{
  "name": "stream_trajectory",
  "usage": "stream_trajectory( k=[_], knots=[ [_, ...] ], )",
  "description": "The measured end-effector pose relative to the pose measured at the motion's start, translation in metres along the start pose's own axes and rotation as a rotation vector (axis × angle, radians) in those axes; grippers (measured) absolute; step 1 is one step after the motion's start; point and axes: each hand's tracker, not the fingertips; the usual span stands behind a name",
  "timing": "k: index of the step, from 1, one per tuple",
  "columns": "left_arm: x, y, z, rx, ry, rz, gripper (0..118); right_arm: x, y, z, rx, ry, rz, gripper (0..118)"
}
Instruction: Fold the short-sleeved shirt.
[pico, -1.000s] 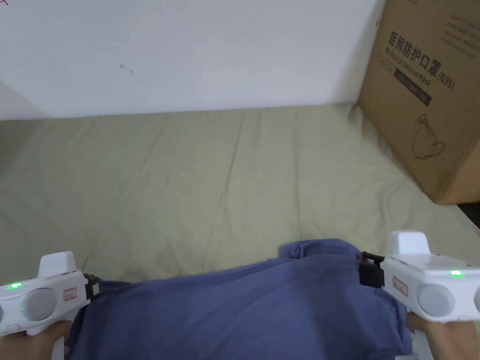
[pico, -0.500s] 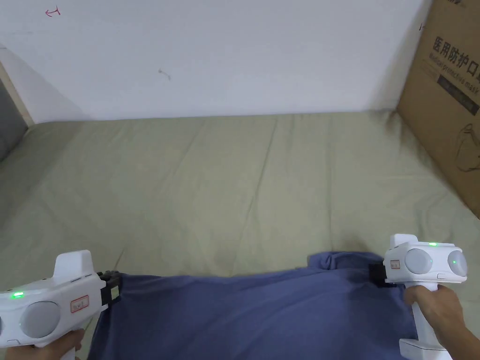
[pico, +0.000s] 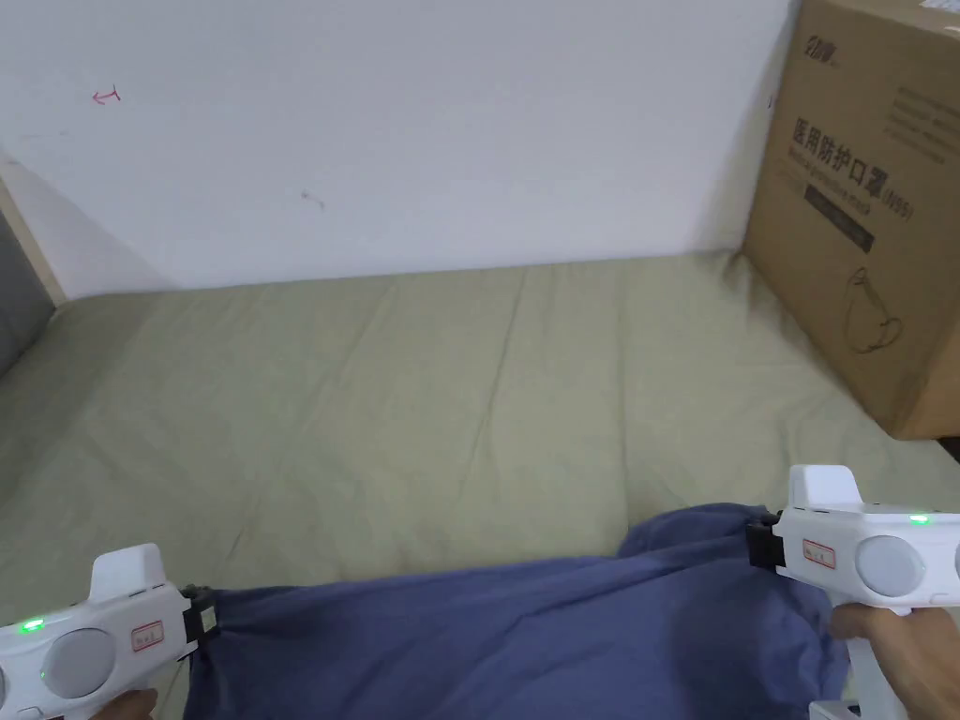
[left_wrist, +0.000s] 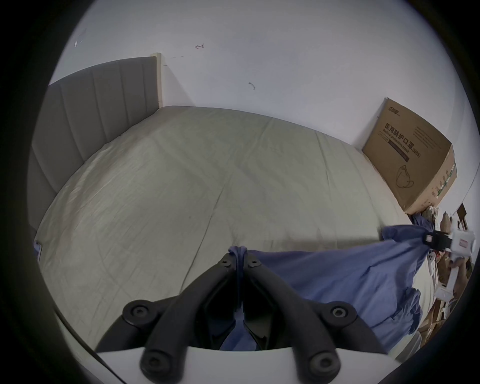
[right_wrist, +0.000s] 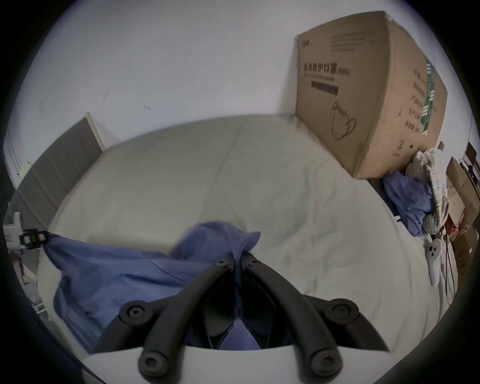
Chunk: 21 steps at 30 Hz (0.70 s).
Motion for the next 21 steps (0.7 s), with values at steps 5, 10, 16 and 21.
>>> stream_trajectory(
  k=[5,10,16,21],
  knots=[
    [-0.011,-0.012,0.021,0.004,0.017,0.029,1,-0.005,-0.028,0.078,0.071,0.047,-0.007,2],
    [-0.022,-0.038,0.043,-0.003,0.018,0.041,1,-0.007,-0.072,0.13,0.079,0.086,-0.029,2],
    [-0.034,-0.093,0.063,-0.056,0.029,0.042,1,-0.006,-0.142,0.147,0.008,0.067,-0.071,2],
    [-0.045,-0.135,0.071,-0.111,0.039,0.059,1,-0.001,-0.195,0.137,-0.095,0.015,-0.153,2]
  ],
)
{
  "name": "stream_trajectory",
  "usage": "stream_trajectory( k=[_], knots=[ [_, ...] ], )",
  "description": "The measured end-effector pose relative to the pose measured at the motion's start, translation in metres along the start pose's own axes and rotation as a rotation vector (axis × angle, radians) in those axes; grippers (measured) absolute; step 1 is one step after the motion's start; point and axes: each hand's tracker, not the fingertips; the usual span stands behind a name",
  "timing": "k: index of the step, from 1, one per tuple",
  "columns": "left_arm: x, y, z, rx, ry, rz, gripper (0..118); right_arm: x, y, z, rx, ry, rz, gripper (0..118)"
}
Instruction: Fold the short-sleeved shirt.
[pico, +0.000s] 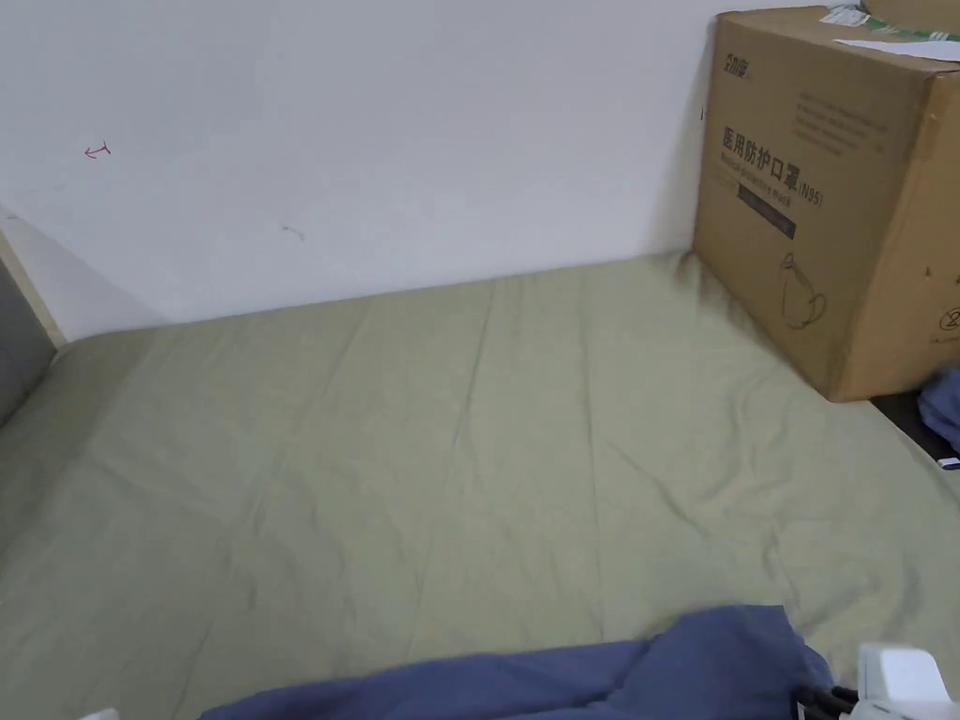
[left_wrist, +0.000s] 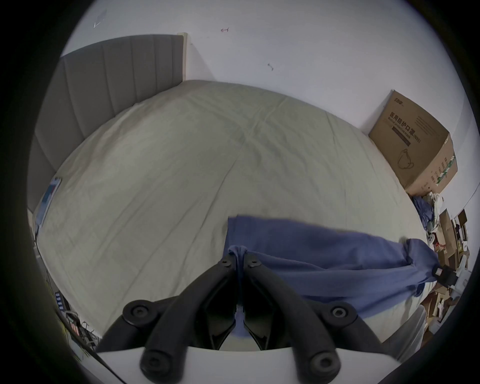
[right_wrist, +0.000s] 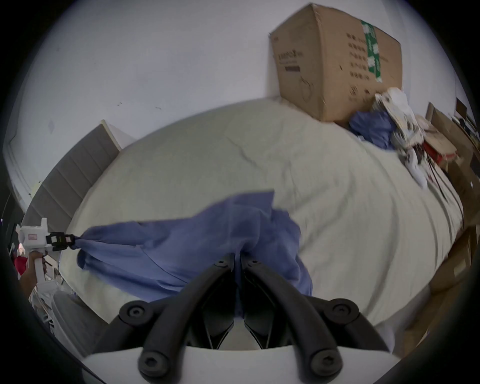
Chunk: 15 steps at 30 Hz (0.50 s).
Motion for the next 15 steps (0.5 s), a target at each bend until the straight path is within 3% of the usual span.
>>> stream_trajectory(
  k=[9,11,13,15],
  knots=[
    [0.003,-0.039,-0.017,-0.097,0.051,-0.062,5,-0.002,-0.031,-0.018,-0.075,-0.106,-0.073,3],
    [0.006,-0.039,-0.013,-0.079,0.056,-0.06,25,-0.006,-0.028,-0.012,-0.059,-0.113,-0.082,8],
    [0.012,-0.035,-0.006,-0.058,0.07,-0.071,69,-0.015,-0.02,0.0,-0.034,-0.142,-0.076,45],
    [0.016,-0.03,0.005,-0.027,0.047,-0.076,97,-0.023,-0.009,0.011,0.022,-0.171,-0.051,81]
  ],
)
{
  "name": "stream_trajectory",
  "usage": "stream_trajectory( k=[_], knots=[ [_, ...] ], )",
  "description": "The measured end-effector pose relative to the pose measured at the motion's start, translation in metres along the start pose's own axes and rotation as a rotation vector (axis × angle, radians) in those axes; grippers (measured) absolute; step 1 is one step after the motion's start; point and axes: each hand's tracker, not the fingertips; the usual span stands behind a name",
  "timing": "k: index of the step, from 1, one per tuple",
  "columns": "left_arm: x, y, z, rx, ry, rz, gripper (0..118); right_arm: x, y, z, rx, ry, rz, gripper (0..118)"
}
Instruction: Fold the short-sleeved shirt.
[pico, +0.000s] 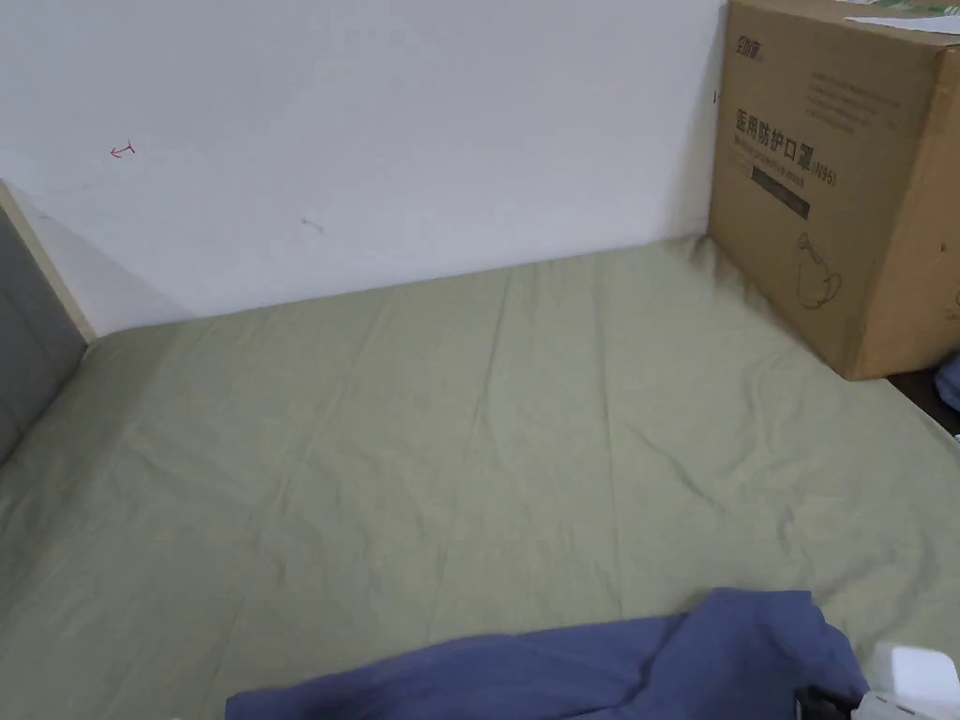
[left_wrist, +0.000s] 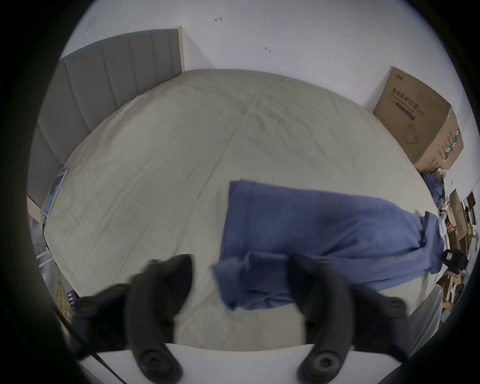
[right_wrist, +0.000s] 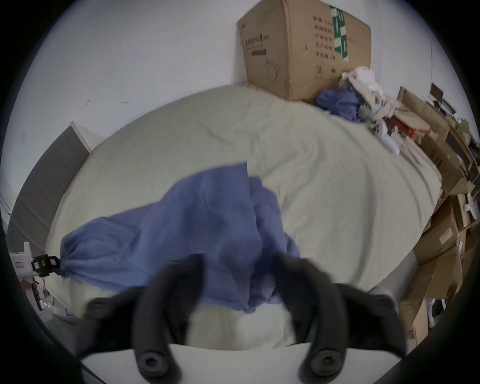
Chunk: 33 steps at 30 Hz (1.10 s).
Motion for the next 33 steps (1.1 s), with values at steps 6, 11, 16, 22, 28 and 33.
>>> stream_trajectory(
  k=[6,11,16,22,28,33],
  knots=[
    [0.035,0.03,0.05,0.255,-0.064,-0.05,99,-0.034,0.048,0.051,0.265,0.023,0.078,83],
    [0.066,0.05,0.094,0.49,-0.104,-0.082,99,-0.064,0.073,0.087,0.472,0.085,0.121,83],
    [0.088,0.057,0.117,0.669,-0.069,-0.135,98,-0.086,0.08,0.104,0.608,0.071,0.169,82],
    [0.096,0.052,0.124,0.744,-0.082,-0.155,47,-0.097,0.08,0.111,0.654,0.051,0.194,59],
    [0.086,0.053,0.12,0.692,-0.171,-0.135,0,-0.099,0.079,0.111,0.64,0.069,0.217,0],
    [0.053,0.063,0.093,0.436,-0.268,-0.047,0,-0.1,0.079,0.109,0.626,0.073,0.227,0]
  ],
)
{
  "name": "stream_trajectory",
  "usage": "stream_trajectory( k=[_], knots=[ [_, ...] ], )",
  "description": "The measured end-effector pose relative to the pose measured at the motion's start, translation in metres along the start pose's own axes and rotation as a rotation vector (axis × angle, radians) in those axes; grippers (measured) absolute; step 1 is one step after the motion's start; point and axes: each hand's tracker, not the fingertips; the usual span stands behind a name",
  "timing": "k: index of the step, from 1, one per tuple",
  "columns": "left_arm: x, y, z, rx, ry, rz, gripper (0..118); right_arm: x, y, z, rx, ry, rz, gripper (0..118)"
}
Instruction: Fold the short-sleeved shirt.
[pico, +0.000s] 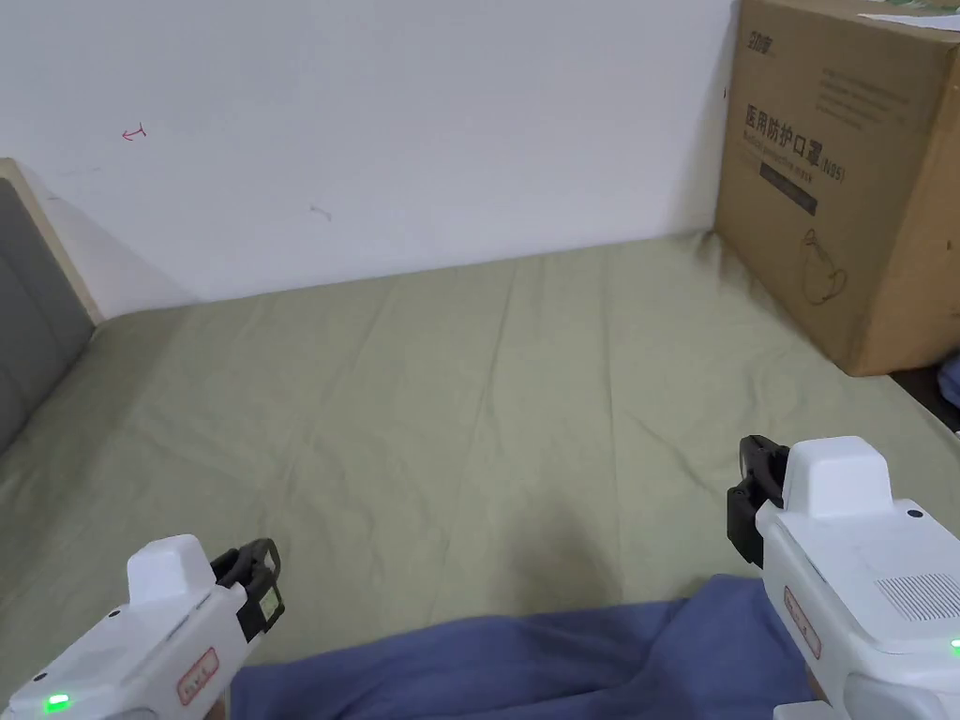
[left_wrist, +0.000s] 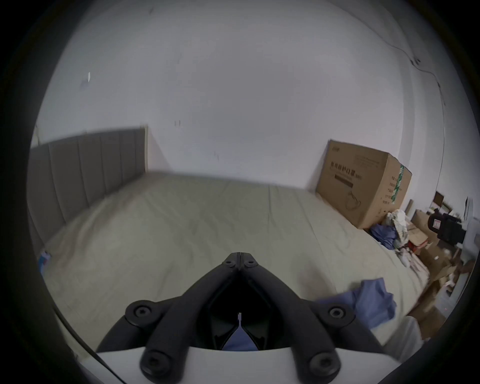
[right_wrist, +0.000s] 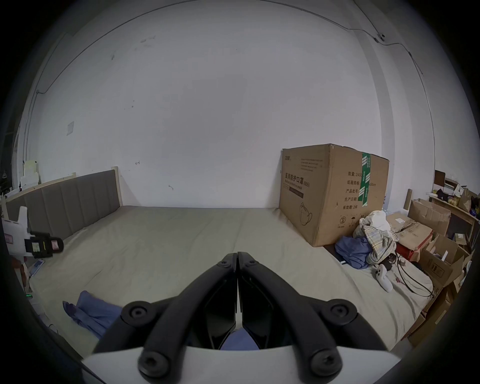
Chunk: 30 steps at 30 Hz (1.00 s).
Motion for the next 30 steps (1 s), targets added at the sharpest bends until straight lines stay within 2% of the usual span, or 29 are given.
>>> stream_trajectory(
  k=[7,11,12,13,15,16,17,20,21,22,24,26,28,30],
  knots=[
    [-0.087,-0.03,-0.035,-0.376,-0.125,0.262,0,-0.003,-0.003,-0.009,-0.03,0.009,0.007,0],
    [-0.128,-0.053,-0.048,-0.496,-0.111,0.356,2,-0.006,-0.005,-0.016,-0.051,0.012,0.017,0],
    [-0.136,-0.056,-0.052,-0.471,-0.096,0.326,13,-0.007,-0.006,-0.018,-0.056,0.012,0.02,0],
    [-0.141,-0.059,-0.053,-0.462,-0.087,0.325,28,-0.007,-0.007,-0.019,-0.062,0.012,0.022,0],
    [-0.153,-0.068,-0.057,-0.482,-0.067,0.371,75,-0.008,-0.009,-0.024,-0.08,0.017,0.028,0],
    [-0.158,-0.07,-0.06,-0.492,-0.064,0.404,87,-0.009,-0.01,-0.026,-0.086,0.018,0.03,0],
    [-0.163,-0.073,-0.063,-0.494,-0.069,0.437,93,-0.009,-0.013,-0.027,-0.094,0.019,0.033,0],
    [-0.174,-0.081,-0.074,-0.5,-0.092,0.491,93,-0.01,-0.016,-0.034,-0.115,0.016,0.039,0],
    [-0.175,-0.084,-0.079,-0.509,-0.087,0.499,87,-0.01,-0.017,-0.034,-0.123,0.015,0.039,0],
    [-0.174,-0.086,-0.083,-0.519,-0.092,0.499,78,-0.01,-0.018,-0.036,-0.129,0.014,0.036,0],
    [-0.17,-0.09,-0.09,-0.532,-0.103,0.459,52,-0.009,-0.019,-0.039,-0.139,0.011,0.035,0],
    [-0.163,-0.093,-0.098,-0.551,-0.106,0.414,48,-0.008,-0.02,-0.039,-0.148,0.006,0.036,0],
    [-0.153,-0.095,-0.099,-0.553,-0.092,0.402,34,-0.007,-0.02,-0.04,-0.153,0.0,0.034,0],
    [-0.148,-0.095,-0.101,-0.546,-0.094,0.361,14,-0.005,-0.021,-0.039,-0.154,-0.005,0.029,0]
  ],
)
